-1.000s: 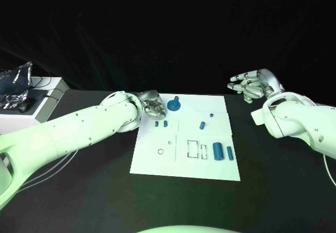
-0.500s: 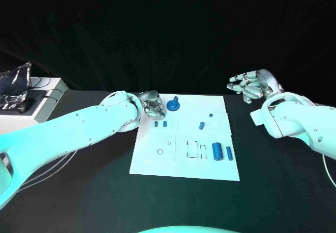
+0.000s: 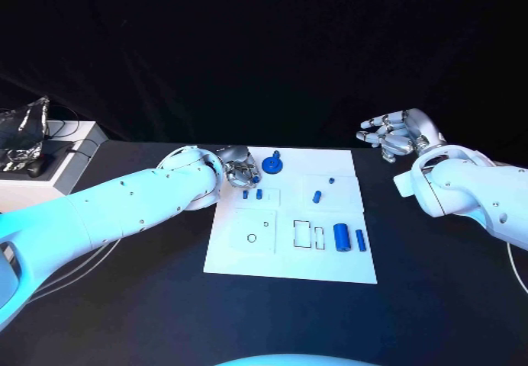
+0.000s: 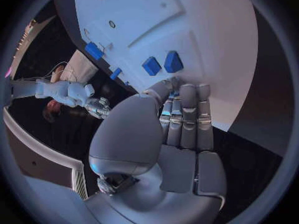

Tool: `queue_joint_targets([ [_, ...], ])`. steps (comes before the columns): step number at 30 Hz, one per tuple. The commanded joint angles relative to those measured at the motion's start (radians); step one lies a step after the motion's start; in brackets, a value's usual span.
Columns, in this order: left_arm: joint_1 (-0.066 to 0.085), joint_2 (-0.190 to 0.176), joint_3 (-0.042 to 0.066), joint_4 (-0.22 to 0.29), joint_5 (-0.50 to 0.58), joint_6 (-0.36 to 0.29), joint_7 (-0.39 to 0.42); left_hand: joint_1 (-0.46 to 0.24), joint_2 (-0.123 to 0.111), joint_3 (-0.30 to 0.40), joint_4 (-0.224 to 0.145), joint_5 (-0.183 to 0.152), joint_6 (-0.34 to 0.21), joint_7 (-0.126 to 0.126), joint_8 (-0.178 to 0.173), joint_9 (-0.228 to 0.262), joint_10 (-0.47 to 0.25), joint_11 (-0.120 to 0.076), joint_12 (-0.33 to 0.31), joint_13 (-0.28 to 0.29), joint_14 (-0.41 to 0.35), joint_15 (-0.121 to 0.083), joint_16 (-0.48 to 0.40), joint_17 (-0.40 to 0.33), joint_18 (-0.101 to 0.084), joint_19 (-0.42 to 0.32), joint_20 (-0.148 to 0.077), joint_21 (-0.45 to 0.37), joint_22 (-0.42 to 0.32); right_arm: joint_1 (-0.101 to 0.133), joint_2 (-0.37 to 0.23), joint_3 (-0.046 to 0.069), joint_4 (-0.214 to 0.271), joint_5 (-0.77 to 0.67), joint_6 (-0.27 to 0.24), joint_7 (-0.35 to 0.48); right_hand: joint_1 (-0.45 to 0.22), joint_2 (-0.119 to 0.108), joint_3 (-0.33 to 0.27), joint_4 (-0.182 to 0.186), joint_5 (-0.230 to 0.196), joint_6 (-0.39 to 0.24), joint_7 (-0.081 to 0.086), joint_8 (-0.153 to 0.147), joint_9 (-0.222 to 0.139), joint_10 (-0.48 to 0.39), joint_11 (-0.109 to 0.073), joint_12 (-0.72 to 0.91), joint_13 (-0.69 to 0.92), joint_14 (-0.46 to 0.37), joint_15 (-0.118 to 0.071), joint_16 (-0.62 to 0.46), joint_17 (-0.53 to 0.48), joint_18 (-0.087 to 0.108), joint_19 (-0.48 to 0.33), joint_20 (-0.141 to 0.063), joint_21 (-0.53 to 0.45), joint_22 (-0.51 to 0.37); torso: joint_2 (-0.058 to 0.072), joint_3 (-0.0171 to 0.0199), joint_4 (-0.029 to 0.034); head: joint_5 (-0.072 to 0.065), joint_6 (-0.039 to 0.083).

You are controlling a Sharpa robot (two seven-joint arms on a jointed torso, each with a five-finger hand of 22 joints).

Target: Assemble the parts on the task board

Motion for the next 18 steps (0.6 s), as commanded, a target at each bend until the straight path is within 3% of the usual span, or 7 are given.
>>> queue_joint_targets([
  [1, -0.003, 0.001, -0.001, 0.006, 0.001, 0.018, -0.005, -0.003, -0.009, 0.003, 0.008, 0.003, -0.015, 0.0, 0.001, 0.0, -0.008, 0.002, 0.004, -0.001, -0.006, 0.0, 0.0, 0.001, -0.003, -0.003, -0.003, -0.007, 0.008, -0.001, 0.0, 0.0, 0.001, -0.005, 0.008, 0.01, -0.003, -0.004, 0.006, 0.002, 0.007, 0.0, 0.004, -0.004, -0.001, -0.003, -0.002, 0.004, -0.001, 0.008, 0.0, -0.003, 0.001, -0.001, 0.035, -0.008, -0.001, 0.09, 0.0, 0.0004, 0.0001, 0.0, -0.001],
  [18, -0.003, -0.008, 0.002, 0.009, 0.003, -0.005, -0.011, 0.005, -0.019, 0.009, 0.013, 0.004, -0.045, 0.0, 0.0, -0.001, -0.013, 0.003, 0.011, 0.0, -0.009, 0.001, -0.004, -0.002, -0.004, 0.0, -0.004, -0.013, 0.008, -0.003, 0.0, 0.0, -0.001, -0.005, 0.008, 0.009, -0.002, -0.003, 0.009, 0.001, 0.007, -0.001, 0.005, -0.004, -0.001, -0.003, -0.002, 0.005, -0.002, 0.008, 0.0, -0.004, 0.001, -0.001, 0.035, -0.008, -0.002, 0.09, -0.001, -0.0001, -0.0007, 0.001, 0.001],
])
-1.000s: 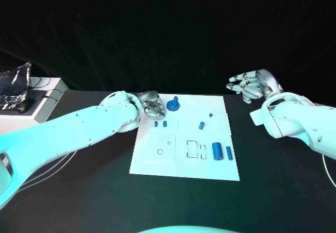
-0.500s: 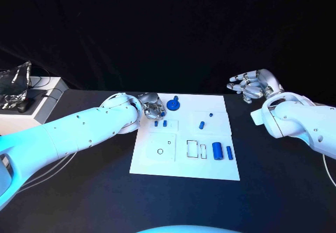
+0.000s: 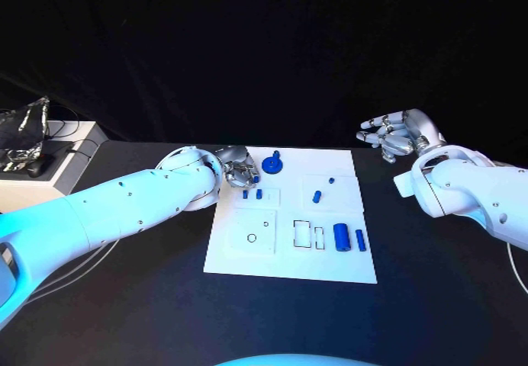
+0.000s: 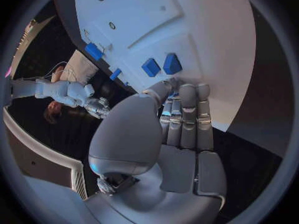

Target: Assemble the parts on the task board

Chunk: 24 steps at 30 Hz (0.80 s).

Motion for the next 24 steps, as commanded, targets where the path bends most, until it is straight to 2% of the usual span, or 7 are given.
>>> queue_joint_targets([
  [1, -0.001, -0.001, 0.001, 0.002, 0.002, -0.007, -0.004, 0.004, -0.009, 0.001, 0.005, 0.004, -0.019, -0.002, -0.001, -0.001, -0.019, 0.004, 0.002, -0.002, -0.013, 0.002, -0.006, -0.002, -0.005, -0.002, -0.003, -0.006, 0.008, -0.001, 0.0, 0.0, 0.0, -0.005, 0.008, 0.01, -0.002, -0.003, 0.007, 0.0, 0.007, 0.0, 0.006, -0.004, -0.001, -0.005, -0.004, 0.005, -0.001, 0.008, 0.0, -0.004, 0.001, -0.001, 0.035, -0.008, -0.002, 0.09, -0.001, -0.0008, -0.0006, 0.001, 0.002],
  [4, -0.001, -0.003, 0.003, -0.003, 0.001, -0.015, -0.004, 0.005, -0.015, 0.004, 0.006, 0.004, -0.13, -0.009, -0.005, -0.006, -0.038, 0.013, -0.001, -0.004, -0.025, 0.009, -0.009, -0.002, -0.004, -0.006, 0.001, -0.011, 0.007, -0.002, 0.0, 0.0, 0.0, -0.005, 0.008, 0.01, -0.002, -0.003, 0.007, 0.0, 0.007, 0.0, 0.006, -0.004, -0.001, -0.005, -0.004, 0.005, -0.001, 0.008, 0.0, -0.004, 0.001, -0.001, 0.035, -0.008, -0.002, 0.09, -0.001, -0.0007, 0.0001, 0.002, 0.003],
  [13, -0.001, -0.008, 0.007, -0.035, -0.001, -0.033, 0.0, 0.011, -0.026, 0.006, 0.016, 0.004, -0.227, -0.011, -0.008, -0.009, -0.076, 0.028, 0.002, -0.005, -0.047, 0.021, -0.019, -0.015, 0.006, -0.014, 0.016, -0.025, 0.005, -0.004, -0.001, 0.0, -0.001, -0.006, 0.017, 0.003, 0.0, -0.005, 0.008, -0.003, 0.006, -0.002, 0.006, -0.004, -0.002, -0.006, -0.003, 0.001, -0.005, 0.006, 0.0, -0.009, -0.003, 0.0, 0.033, -0.008, -0.008, 0.089, -0.001, -0.0007, -0.0002, 0.001, 0.005],
  [18, -0.001, -0.019, 0.018, -0.048, 0.019, -0.08, 0.023, 0.015, -0.028, 0.015, 0.018, 0.004, -0.203, -0.004, -0.006, -0.008, -0.097, 0.036, -0.001, -0.006, -0.062, 0.025, -0.038, -0.029, 0.01, -0.017, 0.02, -0.029, 0.006, -0.006, -0.003, 0.0, -0.002, -0.024, 0.081, -0.02, 0.019, 0.0, 0.03, -0.026, -0.007, 0.002, 0.01, -0.005, -0.003, 0.009, -0.002, -0.126, -0.101, -0.001, 0.0, -0.022, -0.009, 0.001, 0.025, -0.007, -0.039, 0.084, -0.001, -0.0005, -0.0015, 0.001, 0.009],
  [20, -0.001, -0.029, 0.024, -0.049, 0.067, -0.11, 0.046, 0.017, -0.024, 0.024, 0.019, 0.005, -0.093, 0.015, 0.007, -0.001, -0.099, 0.036, 0.0, -0.006, -0.063, 0.024, -0.053, -0.041, 0.011, -0.022, 0.02, -0.034, 0.005, -0.008, -0.003, 0.0, -0.001, -0.042, 0.125, -0.026, 0.031, -0.015, 0.048, -0.052, -0.019, 0.004, 0.011, -0.009, -0.017, 0.074, -0.004, -0.28, -0.237, 0.0, 0.0, -0.022, -0.005, 0.001, 0.027, -0.007, -0.035, 0.085, -0.001, 0.0001, -0.0016, -0.001, 0.013],
  [21, -0.002, -0.036, 0.027, -0.048, 0.106, -0.126, 0.062, 0.015, -0.025, 0.028, 0.02, 0.004, -0.052, 0.023, 0.008, -0.001, -0.101, 0.038, 0.002, -0.006, -0.068, 0.024, -0.069, -0.052, 0.01, -0.029, 0.02, -0.041, 0.002, -0.008, -0.003, 0.0, 0.0, -0.06, 0.148, -0.029, 0.052, 0.0, 0.067, -0.064, -0.049, 0.0, 0.017, -0.011, -0.023, 0.061, 0.006, -0.335, -0.279, 0.001, 0.006, -0.026, -0.008, 0.0, 0.029, -0.008, -0.03, 0.087, -0.002, 0.0001, -0.0018, -0.003, 0.014],
  [24, -0.005, -0.059, 0.041, -0.037, 0.237, -0.157, 0.114, 0.011, -0.027, 0.025, 0.022, 0.003, -0.008, 0.039, 0.014, 0.0, -0.1, 0.04, 0.014, -0.005, -0.089, 0.026, -0.127, -0.085, 0.004, -0.056, 0.024, -0.073, -0.014, -0.01, -0.005, 0.0, 0.001, -0.124, 0.207, -0.036, 0.074, -0.004, 0.091, -0.09, -0.082, 0.006, 0.019, -0.012, -0.041, 0.083, 0.016, -0.491, -0.423, 0.001, 0.013, -0.051, -0.032, 0.006, 0.029, -0.002, -0.04, 0.084, -0.001, -0.0002, -0.0011, -0.013, 0.022],
])
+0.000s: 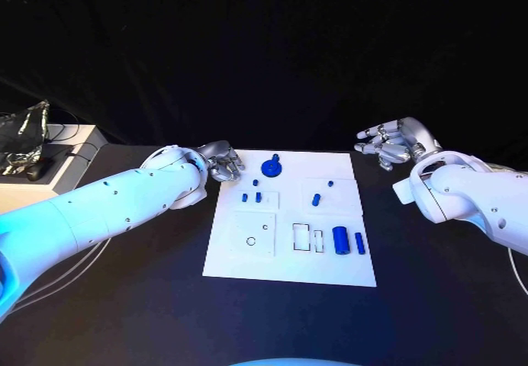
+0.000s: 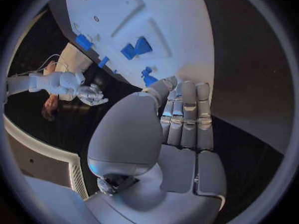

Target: Assemble the parts on the task board

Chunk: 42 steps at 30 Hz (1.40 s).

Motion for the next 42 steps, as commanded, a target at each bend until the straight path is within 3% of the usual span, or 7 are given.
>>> queue_joint_targets([
  [1, -0.006, -0.024, 0.011, 0.019, 0.233, -0.085, 0.112, -0.005, -0.002, -0.009, 0.004, 0.003, 0.033, 0.009, 0.005, 0.001, 0.007, -0.002, 0.02, 0.002, -0.007, 0.0, -0.045, -0.028, 0.0, -0.017, 0.002, -0.029, -0.017, -0.003, -0.001, 0.0, 0.003, -0.124, 0.146, -0.02, 0.016, -0.001, 0.017, -0.019, -0.029, 0.004, 0.005, -0.003, -0.018, 0.034, 0.007, -0.118, -0.114, 0.001, 0.011, -0.03, -0.03, 0.009, 0.03, 0.001, -0.012, 0.081, -0.001, -0.0003, 0.0002, -0.012, 0.009],
  [5, -0.033, -0.078, 0.037, 0.071, 0.492, -0.035, 0.217, -0.022, 0.016, -0.059, 0.026, 0.003, 0.051, 0.008, -0.002, 0.001, 0.007, -0.009, 0.052, 0.001, 0.007, 0.001, -0.112, -0.069, -0.014, -0.013, 0.003, -0.093, -0.07, -0.009, -0.003, -0.002, 0.003, -0.264, 0.196, -0.033, 0.033, -0.004, 0.048, -0.045, -0.088, 0.018, 0.009, -0.004, -0.043, 0.053, 0.03, -0.255, -0.264, 0.006, 0.026, -0.036, -0.047, 0.022, 0.032, 0.013, -0.024, 0.08, -0.002, -0.0017, 0.0012, -0.034, 0.021],
  [10, -0.081, -0.156, 0.058, 0.153, 0.816, 0.132, 0.332, -0.042, 0.027, -0.14, 0.059, 0.004, 0.009, 0.009, -0.004, 0.001, -0.033, 0.003, 0.042, 0.0, -0.005, 0.017, -0.199, -0.11, -0.028, -0.016, 0.015, -0.185, -0.148, -0.027, -0.002, -0.005, 0.006, -0.513, 0.214, -0.076, 0.028, -0.019, 0.07, -0.056, -0.13, 0.038, 0.006, -0.002, -0.06, 0.046, 0.042, -0.292, -0.332, 0.004, 0.033, -0.04, -0.061, 0.031, 0.029, 0.022, -0.047, 0.075, -0.003, -0.0024, 0.003, -0.057, 0.04],
  [15, -0.128, -0.213, 0.08, 0.228, 0.936, 0.193, 0.398, -0.021, 0.038, -0.223, 0.067, 0.004, 0.016, -0.005, -0.002, 0.0, -0.037, 0.009, 0.019, -0.001, -0.01, 0.027, -0.315, -0.155, -0.031, -0.006, 0.033, -0.288, -0.243, -0.043, 0.004, -0.009, 0.008, -0.692, 0.207, -0.137, 0.018, -0.037, 0.075, -0.052, -0.158, 0.044, 0.002, -0.002, -0.068, 0.015, 0.05, -0.293, -0.334, 0.004, 0.038, -0.041, -0.071, 0.034, 0.031, 0.028, -0.053, 0.074, -0.008, -0.0055, 0.0075, -0.072, 0.038],
  [19, -0.157, -0.245, 0.1, 0.274, 0.969, 0.182, 0.428, -0.006, 0.053, -0.26, 0.068, 0.004, 0.016, -0.007, -0.006, 0.0, -0.028, 0.011, 0.002, -0.002, 0.008, 0.029, -0.383, -0.172, -0.032, 0.016, 0.034, -0.335, -0.291, -0.052, 0.021, -0.011, 0.006, -0.778, 0.197, -0.184, 0.014, -0.05, 0.082, -0.041, -0.165, 0.046, 0.001, -0.002, -0.069, 0.009, 0.052, -0.293, -0.334, 0.004, 0.039, -0.038, -0.078, 0.037, 0.034, 0.03, -0.058, 0.074, -0.009, -0.0066, 0.0067, -0.06, 0.035],
  [30, -0.185, -0.278, 0.112, 0.339, 0.989, 0.16, 0.456, 0.013, 0.067, -0.295, 0.057, 0.003, -0.006, -0.007, -0.007, 0.0, -0.022, 0.011, -0.016, -0.001, 0.04, 0.029, -0.454, -0.167, -0.036, 0.041, 0.03, -0.378, -0.327, -0.072, 0.089, -0.013, -0.028, -0.87, 0.186, -0.258, 0.025, -0.077, 0.112, -0.001, -0.166, 0.046, 0.0, -0.003, -0.069, -0.004, 0.055, -0.293, -0.334, 0.005, 0.041, -0.012, -0.109, 0.045, 0.048, 0.033, -0.065, 0.075, -0.013, -0.0128, 0.0117, -0.072, 0.027],
  [42, -0.189, -0.285, 0.113, 0.358, 0.991, 0.15, 0.457, 0.015, 0.074, -0.305, 0.055, 0.005, 0.009, 0.005, -0.006, 0.0, -0.021, 0.012, -0.016, -0.001, 0.043, 0.028, -0.463, -0.149, -0.038, 0.046, 0.028, -0.386, -0.323, -0.088, 0.144, -0.014, -0.079, -0.894, 0.159, -0.281, 0.03, -0.097, 0.156, 0.037, -0.165, 0.044, 0.004, -0.002, -0.069, -0.005, 0.056, -0.293, -0.334, -0.002, 0.042, 0.013, -0.144, 0.051, 0.049, 0.036, -0.075, 0.073, -0.01, -0.0109, 0.0102, -0.078, 0.022],
])
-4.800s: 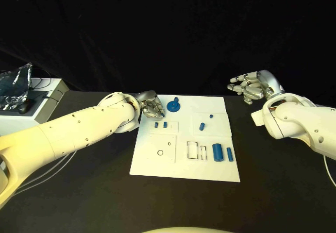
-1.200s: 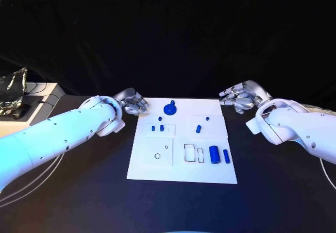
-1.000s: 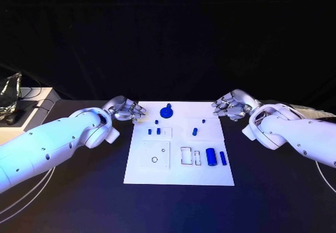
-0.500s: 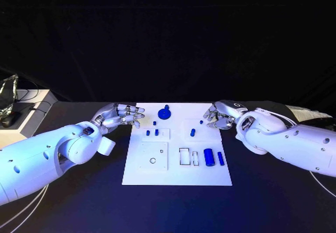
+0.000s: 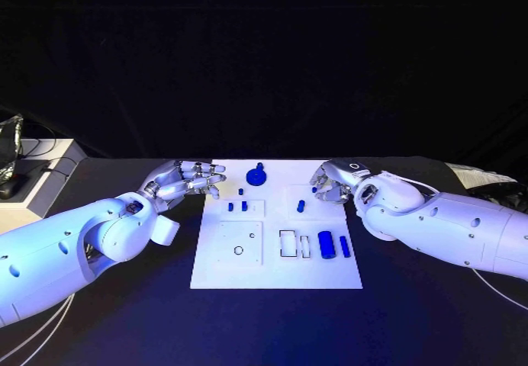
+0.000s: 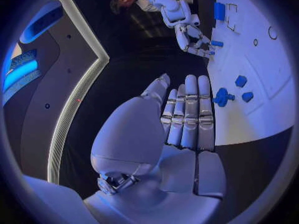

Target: Assemble the parts on the task board

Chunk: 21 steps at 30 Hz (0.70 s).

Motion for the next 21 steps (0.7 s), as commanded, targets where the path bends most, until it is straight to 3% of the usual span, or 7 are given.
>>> queue_joint_targets([
  [1, -0.001, 0.0, 0.001, 0.005, 0.016, 0.005, 0.022, 0.007, 0.005, -0.008, -0.001, 0.005, 0.004, 0.006, -0.002, 0.0, 0.007, -0.002, -0.005, -0.001, 0.006, 0.0, -0.005, 0.002, -0.007, 0.007, -0.003, -0.004, 0.001, -0.004, 0.009, 0.0, -0.009, -0.037, -0.006, -0.021, -0.001, -0.011, 0.011, 0.006, -0.003, 0.002, 0.006, -0.002, -0.001, -0.004, 0.002, -0.004, -0.001, -0.001, 0.003, 0.007, -0.006, 0.01, 0.051, 0.005, -0.005, 0.074, 0.001, -0.0003, -0.0008, 0.0, -0.002],
  [8, -0.002, 0.001, 0.001, 0.004, 0.017, 0.003, 0.019, 0.008, 0.006, -0.009, -0.001, 0.005, 0.005, 0.008, -0.002, 0.0, 0.006, -0.002, -0.005, -0.001, 0.006, 0.0, -0.006, 0.004, -0.007, 0.008, -0.003, -0.005, 0.002, -0.008, 0.025, 0.0, -0.031, -0.037, 0.004, -0.021, 0.001, -0.007, 0.035, 0.018, -0.01, 0.009, 0.004, -0.002, -0.001, -0.003, 0.001, -0.004, -0.001, -0.004, 0.003, 0.015, -0.015, 0.01, 0.052, 0.005, -0.003, 0.074, 0.0, 0.0007, 0.0, -0.001, -0.005],
  [10, -0.002, 0.0, 0.001, 0.004, 0.017, 0.003, 0.018, 0.008, 0.006, -0.009, -0.001, 0.005, 0.005, 0.008, -0.002, 0.0, 0.006, -0.002, -0.005, -0.001, 0.006, 0.0, -0.006, 0.004, -0.007, 0.008, -0.003, -0.005, 0.002, -0.009, 0.03, 0.0, -0.039, -0.036, 0.006, -0.019, 0.003, -0.005, 0.055, 0.022, -0.05, 0.011, 0.003, -0.003, -0.001, -0.003, 0.0, -0.005, -0.001, -0.004, 0.002, 0.017, -0.017, 0.01, 0.052, 0.004, -0.003, 0.074, 0.001, 0.001, -0.0002, 0.0, -0.006],
  [14, -0.002, 0.0, 0.001, 0.004, 0.017, 0.003, 0.016, 0.009, 0.007, -0.012, -0.001, 0.006, 0.006, 0.009, -0.002, 0.0, 0.004, -0.001, -0.004, -0.001, 0.007, 0.0, -0.012, 0.012, -0.007, 0.01, -0.003, -0.011, 0.005, -0.011, 0.037, -0.001, -0.047, -0.032, 0.008, -0.016, -0.005, -0.011, 0.095, 0.039, -0.05, 0.025, 0.0, -0.002, 0.0, 0.004, -0.002, -0.004, -0.001, -0.004, 0.001, 0.022, -0.021, 0.009, 0.052, 0.003, -0.001, 0.075, 0.001, 0.0003, -0.0003, -0.001, -0.007],
  [21, -0.002, 0.001, 0.001, 0.003, 0.016, 0.004, 0.01, 0.011, 0.007, -0.012, -0.003, 0.006, 0.005, 0.01, -0.002, 0.0, 0.003, -0.001, -0.004, -0.001, 0.007, 0.0, -0.013, 0.013, -0.007, 0.011, -0.003, -0.012, 0.006, -0.013, 0.04, -0.001, -0.049, -0.028, 0.012, -0.013, 0.015, 0.027, 0.138, 0.044, -0.078, 0.087, -0.019, 0.005, 0.009, 0.059, -0.023, -0.003, 0.001, 0.003, -0.012, 0.043, -0.017, -0.008, 0.06, -0.006, 0.093, 0.094, 0.0, 0.0011, -0.0005, 0.001, -0.011],
])
